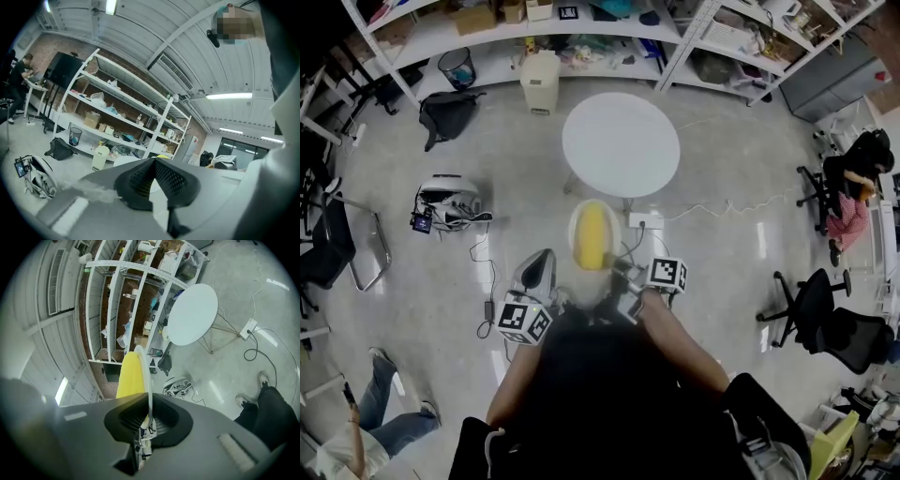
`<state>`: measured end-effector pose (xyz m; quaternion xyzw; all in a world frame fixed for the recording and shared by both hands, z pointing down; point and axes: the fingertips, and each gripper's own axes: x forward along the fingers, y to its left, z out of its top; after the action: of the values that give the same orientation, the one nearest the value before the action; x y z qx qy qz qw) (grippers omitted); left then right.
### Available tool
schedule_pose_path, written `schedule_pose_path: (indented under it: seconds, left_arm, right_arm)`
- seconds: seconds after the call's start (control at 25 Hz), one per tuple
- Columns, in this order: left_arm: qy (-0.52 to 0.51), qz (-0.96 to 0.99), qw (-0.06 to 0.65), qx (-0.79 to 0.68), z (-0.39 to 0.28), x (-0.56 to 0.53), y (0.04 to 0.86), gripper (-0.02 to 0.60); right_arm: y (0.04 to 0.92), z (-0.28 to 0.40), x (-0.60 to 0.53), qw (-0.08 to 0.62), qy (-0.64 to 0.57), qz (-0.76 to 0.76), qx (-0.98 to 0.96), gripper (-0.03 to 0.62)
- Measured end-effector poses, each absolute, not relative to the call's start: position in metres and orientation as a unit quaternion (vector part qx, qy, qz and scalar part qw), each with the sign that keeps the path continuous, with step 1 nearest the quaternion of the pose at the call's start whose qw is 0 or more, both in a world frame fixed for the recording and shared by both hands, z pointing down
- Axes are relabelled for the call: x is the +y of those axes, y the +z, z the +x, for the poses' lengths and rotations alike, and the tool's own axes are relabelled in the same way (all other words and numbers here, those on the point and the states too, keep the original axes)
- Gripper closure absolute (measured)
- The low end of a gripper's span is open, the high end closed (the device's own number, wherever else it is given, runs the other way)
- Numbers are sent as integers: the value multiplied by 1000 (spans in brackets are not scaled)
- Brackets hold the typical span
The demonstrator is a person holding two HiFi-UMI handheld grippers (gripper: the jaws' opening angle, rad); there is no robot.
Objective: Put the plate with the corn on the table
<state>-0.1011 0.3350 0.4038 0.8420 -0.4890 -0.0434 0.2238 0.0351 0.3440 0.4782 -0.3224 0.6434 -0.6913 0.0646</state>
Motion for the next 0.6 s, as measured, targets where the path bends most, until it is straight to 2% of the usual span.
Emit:
schedule_pose_path:
  seconds: [0.6]
  left_arm:
    - [-57,846,217,-484,-129,308,395,577]
  right_arm:
    - [478,15,335,84,-698,-339,626,565]
